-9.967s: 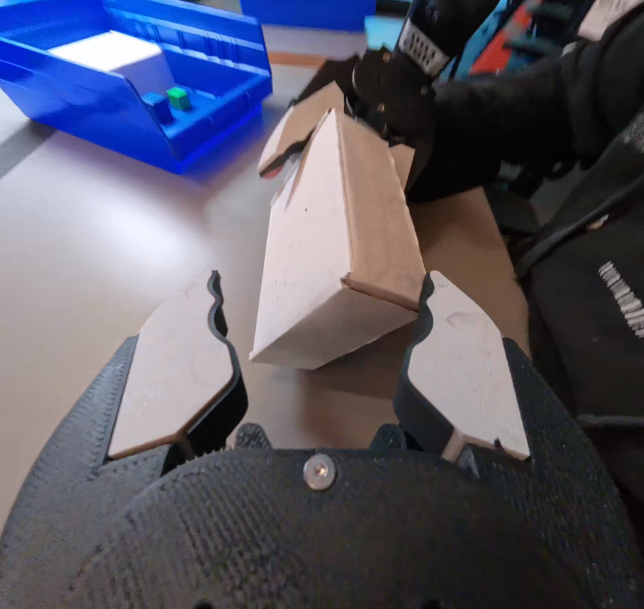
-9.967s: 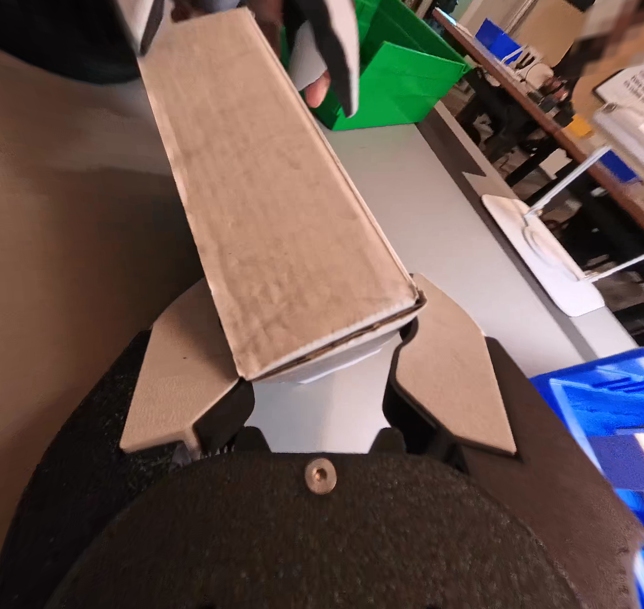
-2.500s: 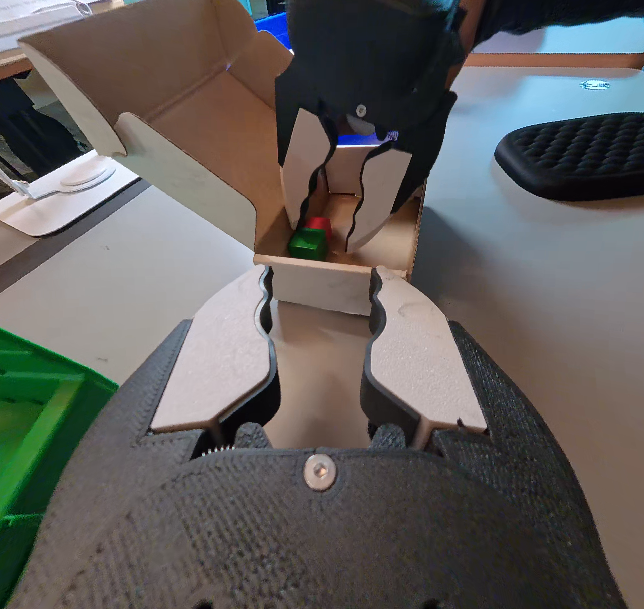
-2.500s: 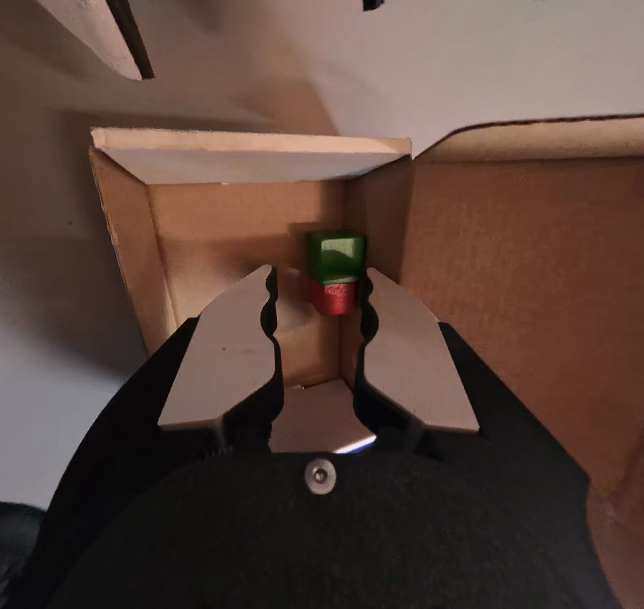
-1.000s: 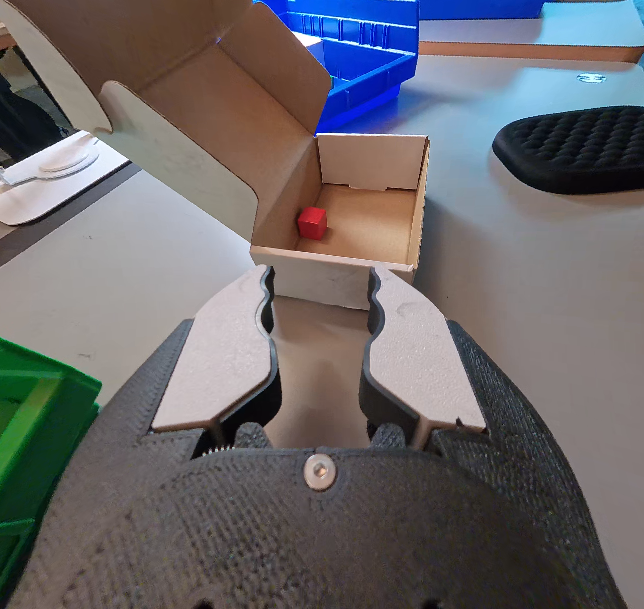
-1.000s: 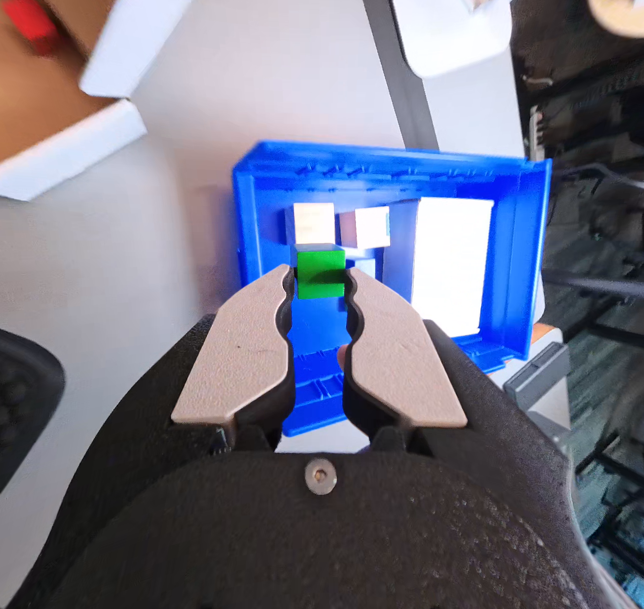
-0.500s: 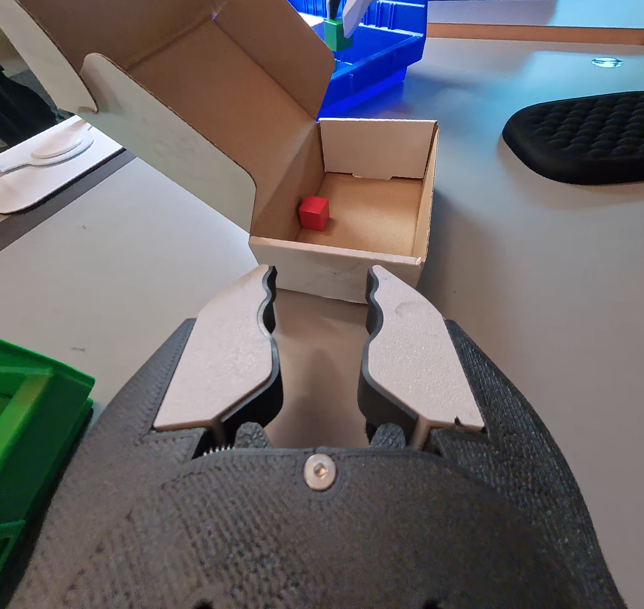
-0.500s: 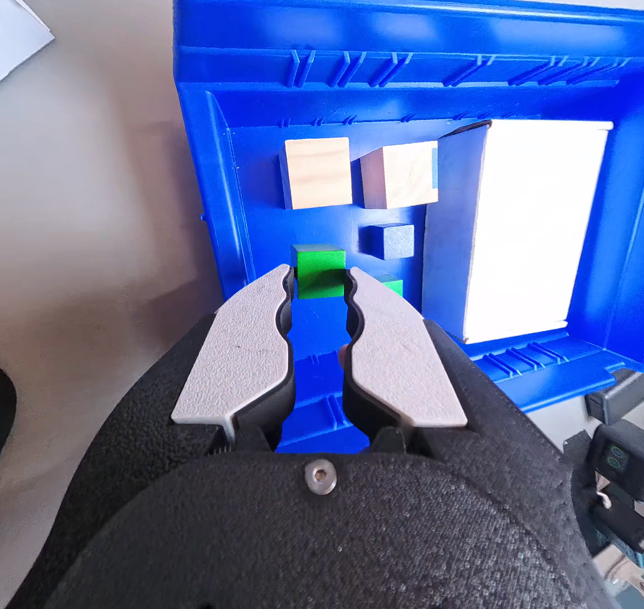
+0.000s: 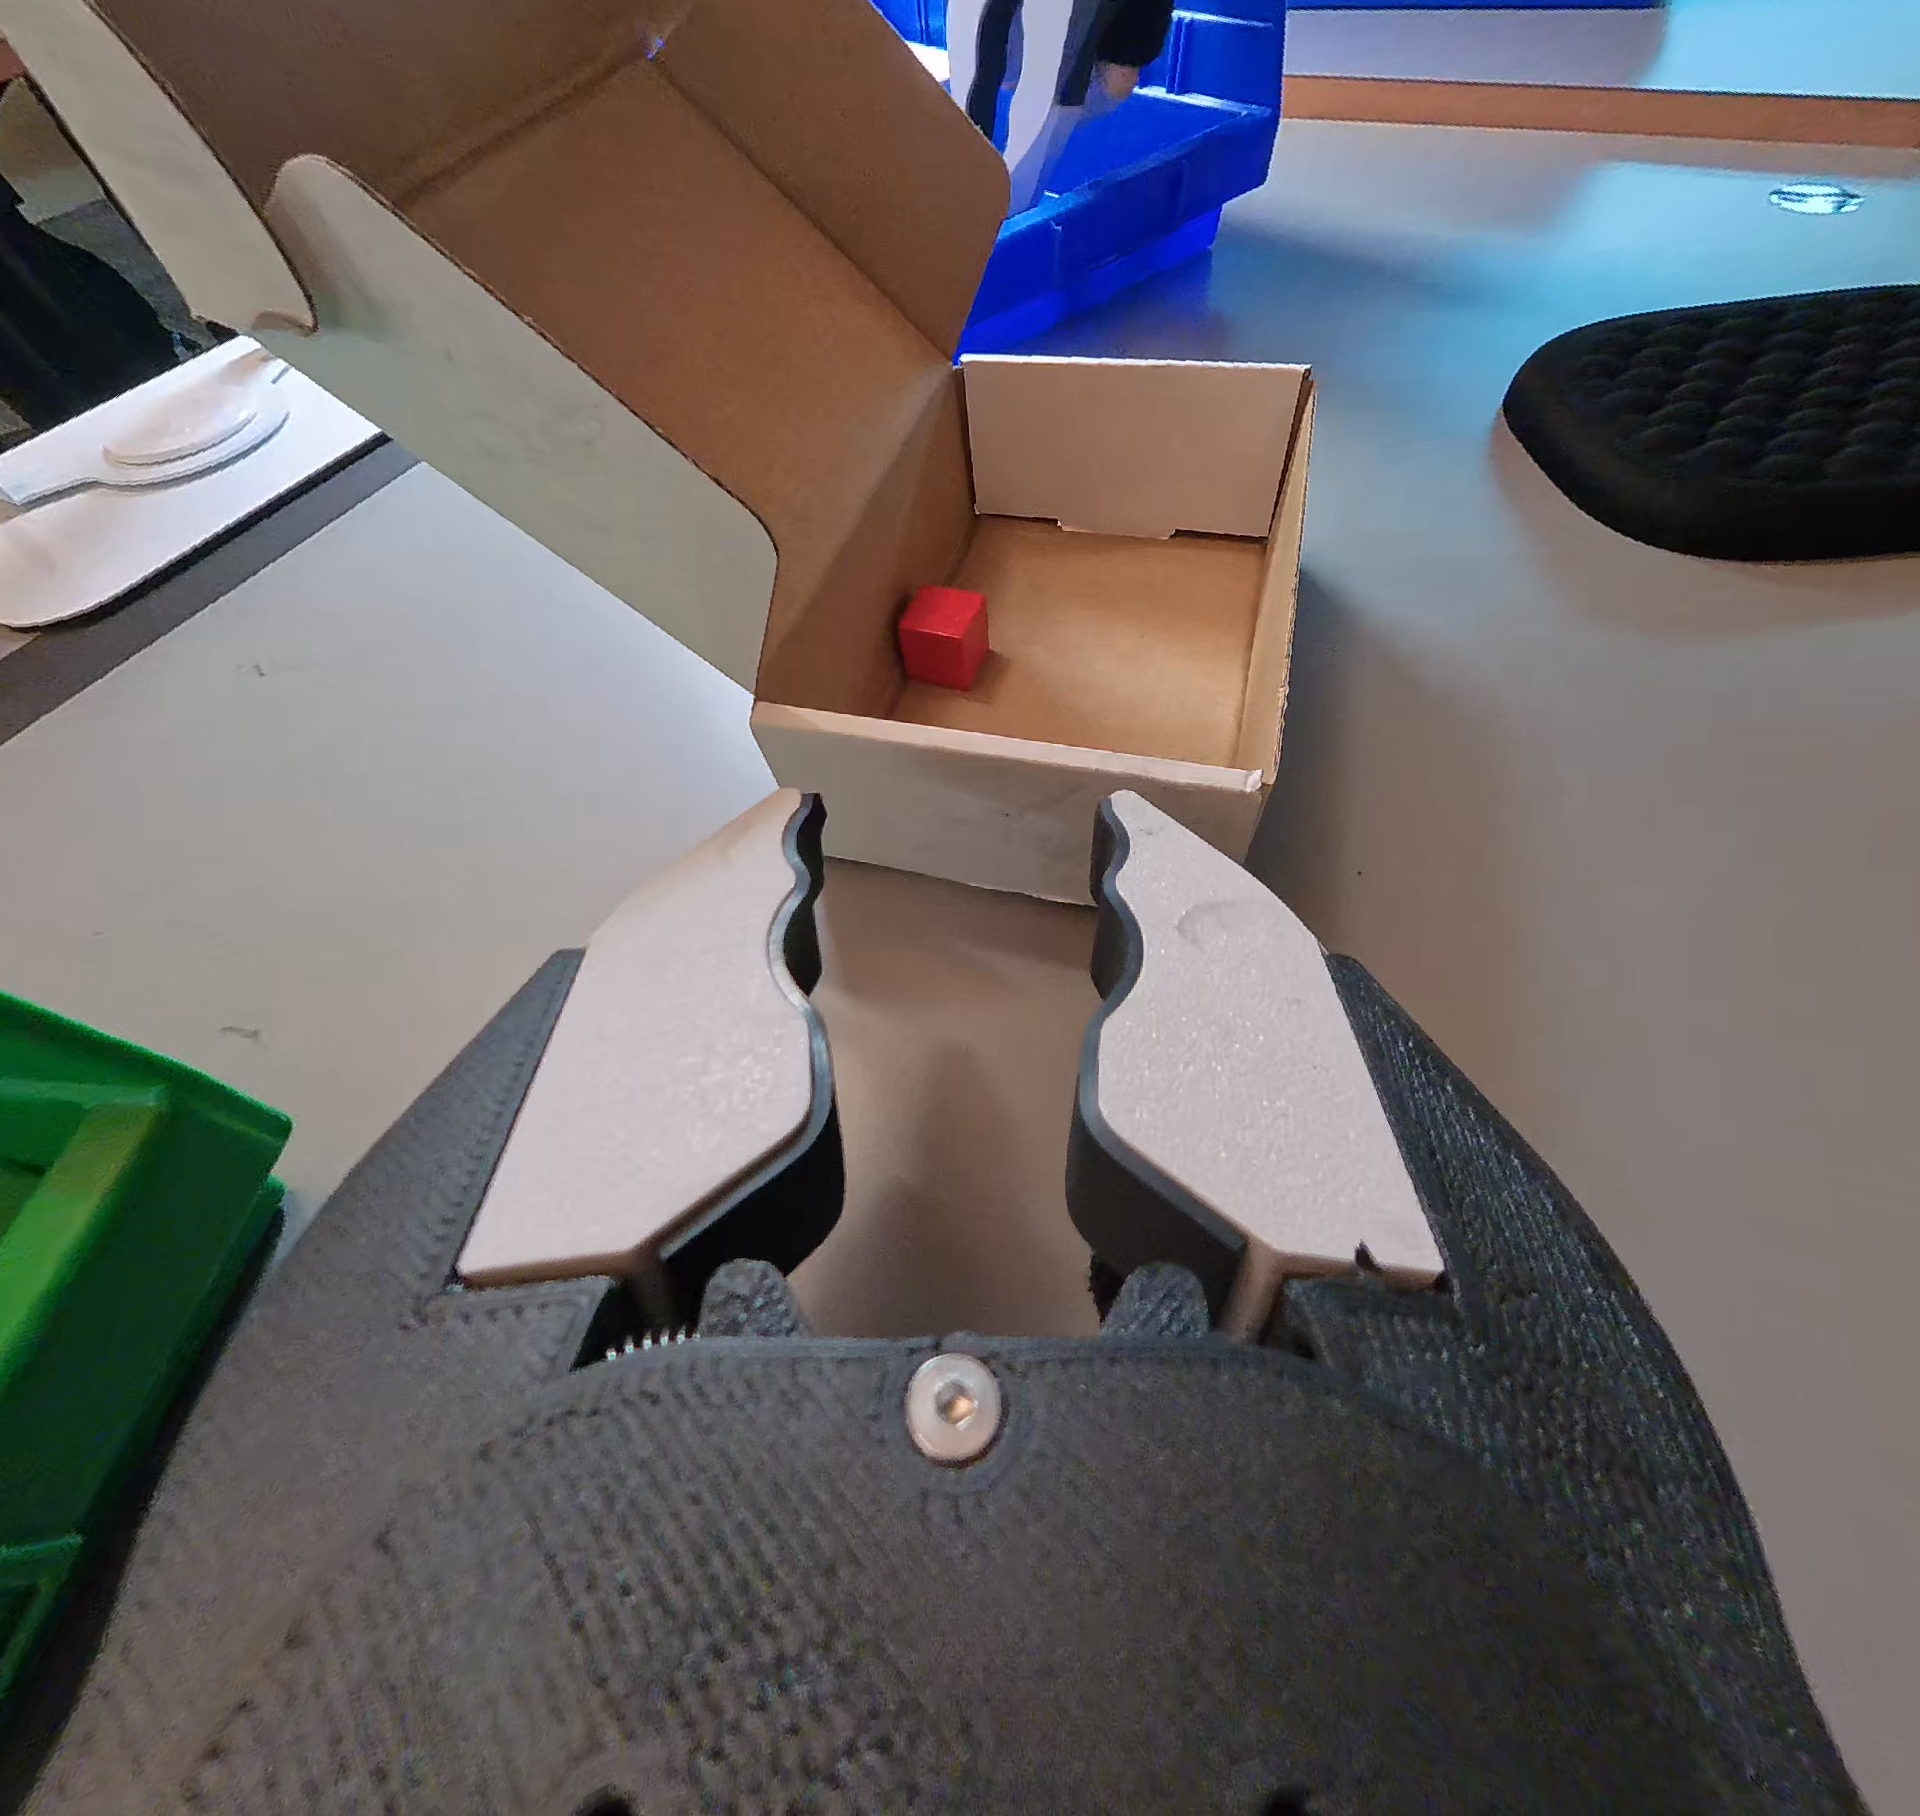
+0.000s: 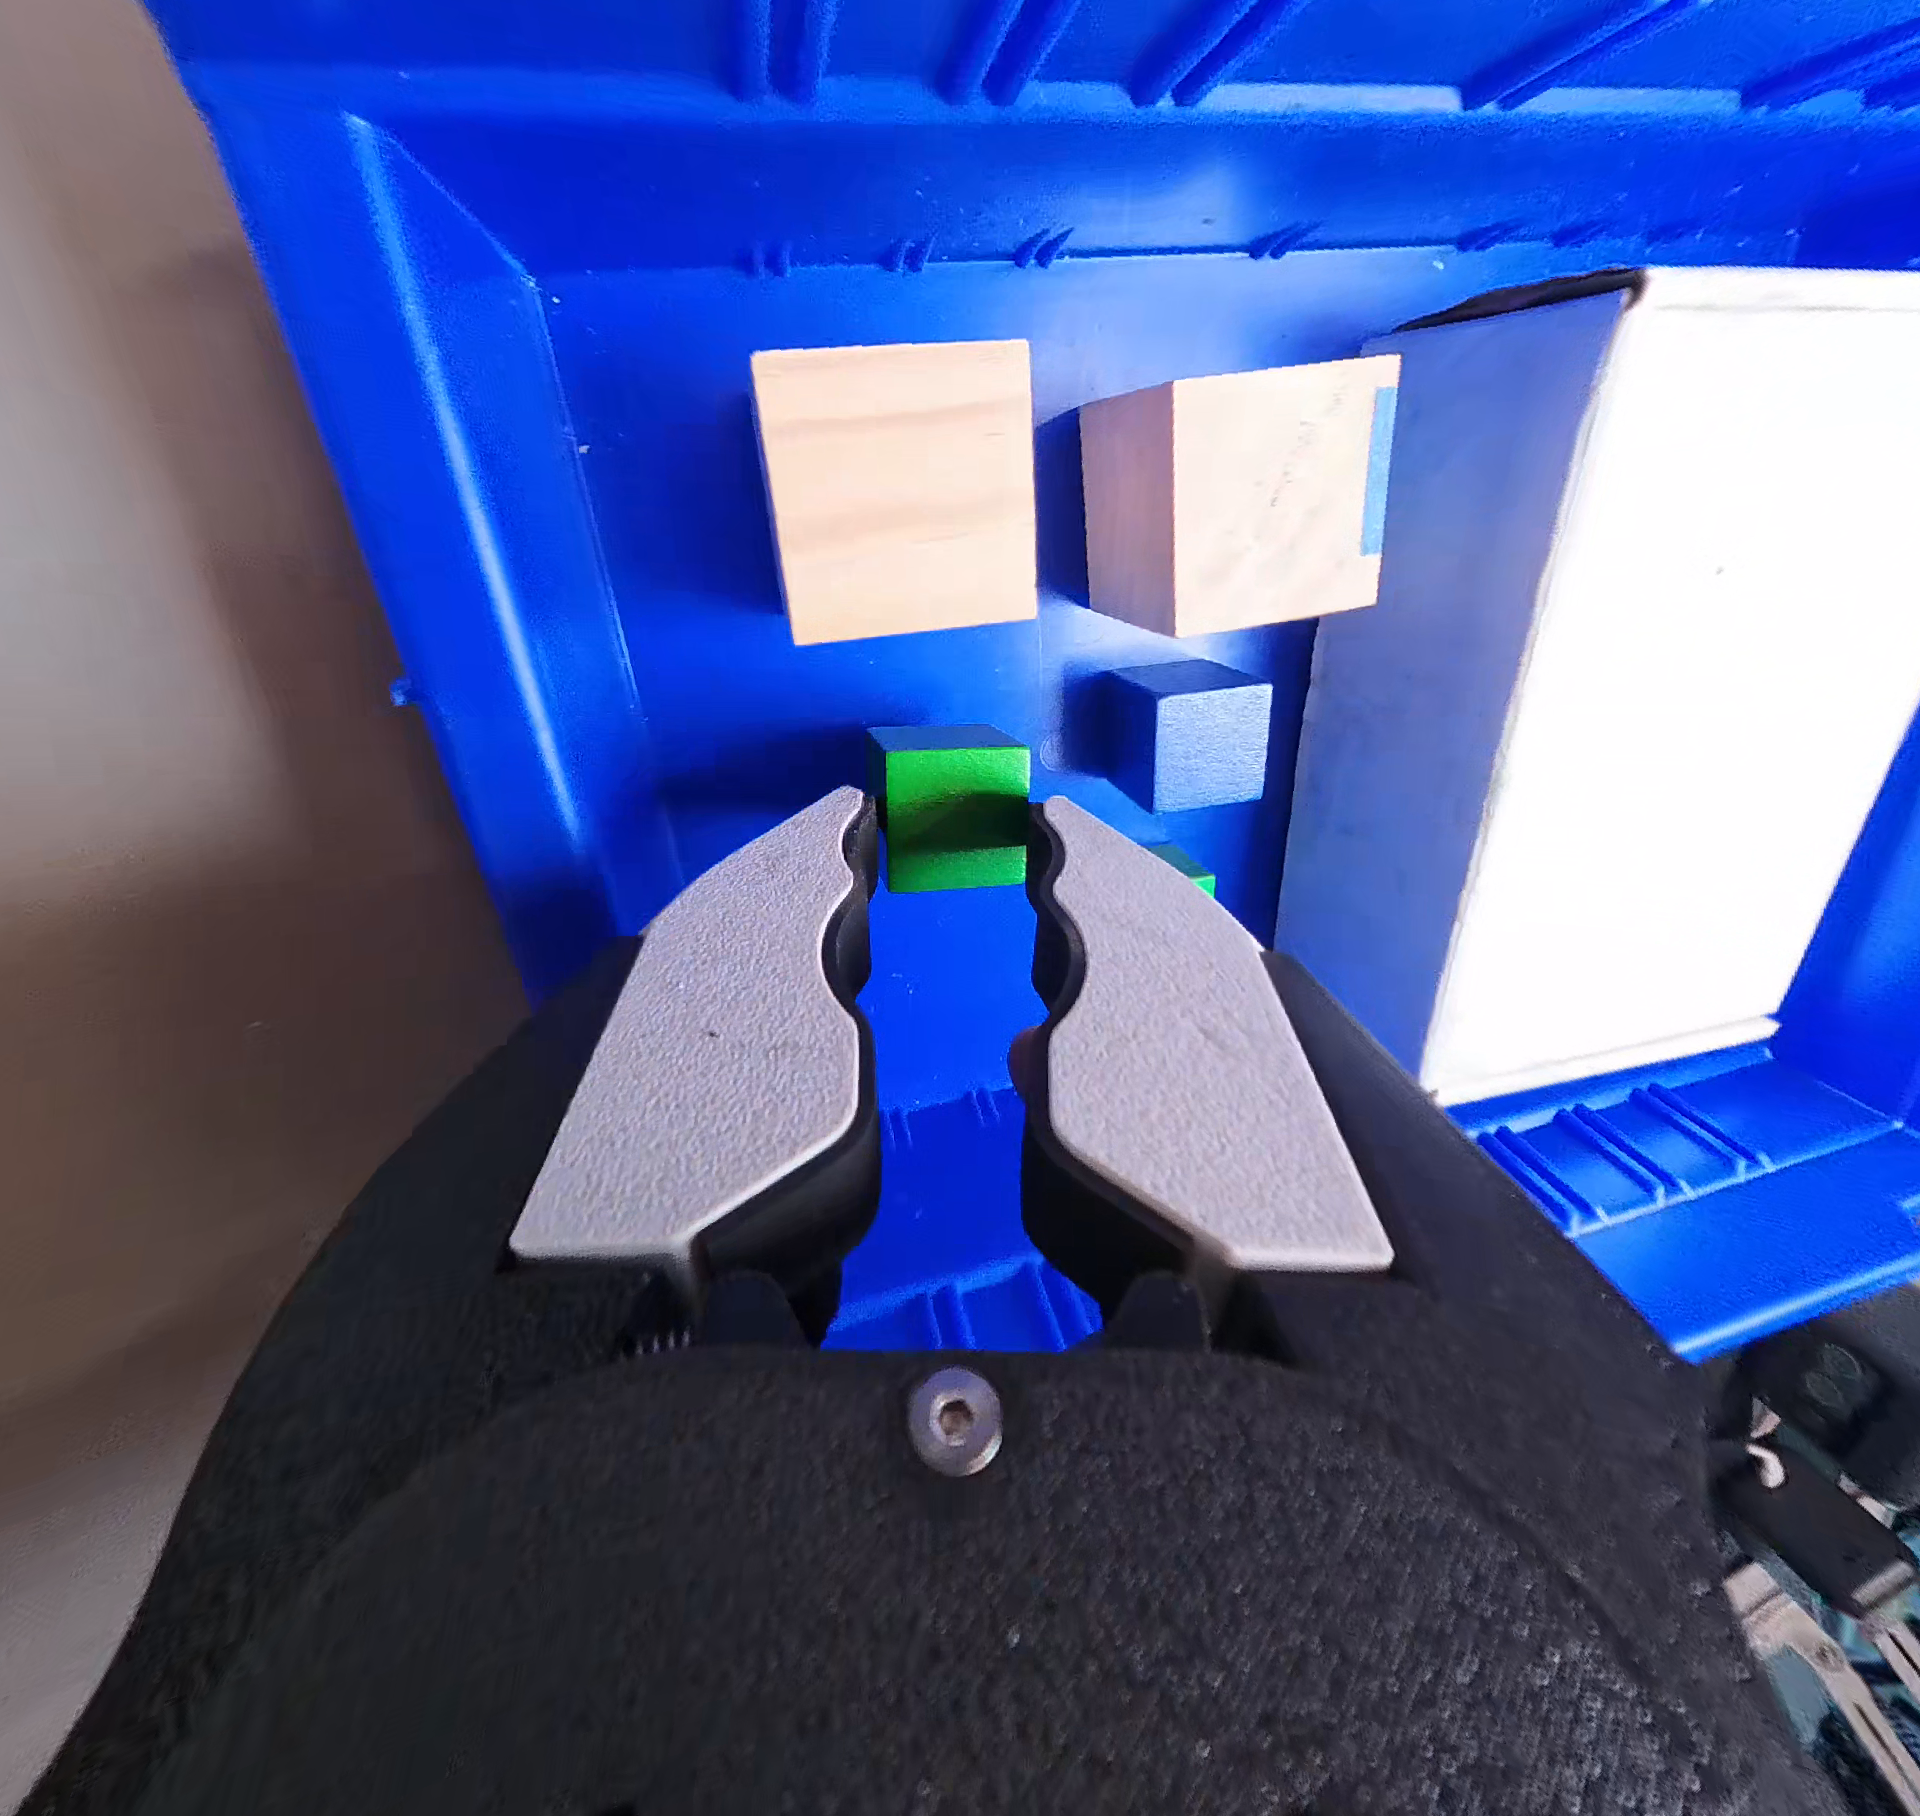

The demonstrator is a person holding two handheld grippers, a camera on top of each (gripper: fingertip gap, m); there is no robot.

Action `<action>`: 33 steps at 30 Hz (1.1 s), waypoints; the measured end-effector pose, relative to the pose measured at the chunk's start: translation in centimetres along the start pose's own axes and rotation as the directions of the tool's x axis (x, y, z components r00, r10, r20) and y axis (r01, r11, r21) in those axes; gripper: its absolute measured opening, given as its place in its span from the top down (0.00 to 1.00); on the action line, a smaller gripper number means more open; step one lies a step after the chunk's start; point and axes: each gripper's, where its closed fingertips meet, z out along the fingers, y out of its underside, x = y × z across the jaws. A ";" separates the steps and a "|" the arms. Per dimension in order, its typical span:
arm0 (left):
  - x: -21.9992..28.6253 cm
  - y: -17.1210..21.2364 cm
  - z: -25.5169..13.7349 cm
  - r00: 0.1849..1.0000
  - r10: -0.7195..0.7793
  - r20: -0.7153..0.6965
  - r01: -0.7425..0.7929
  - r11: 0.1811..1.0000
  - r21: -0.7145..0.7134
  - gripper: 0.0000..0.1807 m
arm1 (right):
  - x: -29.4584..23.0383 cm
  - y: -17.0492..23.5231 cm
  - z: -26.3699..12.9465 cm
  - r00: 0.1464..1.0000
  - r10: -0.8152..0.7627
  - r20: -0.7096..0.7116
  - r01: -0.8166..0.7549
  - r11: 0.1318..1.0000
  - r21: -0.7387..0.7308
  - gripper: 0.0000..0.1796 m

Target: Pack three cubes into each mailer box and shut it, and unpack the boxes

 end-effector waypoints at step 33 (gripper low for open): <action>3.0 -0.6 -0.3 0.992 0.056 -0.111 -0.054 0.998 0.016 0.66 | -20.7 -18.0 -1.5 0.875 -0.482 -0.044 0.483 0.866 0.128 0.79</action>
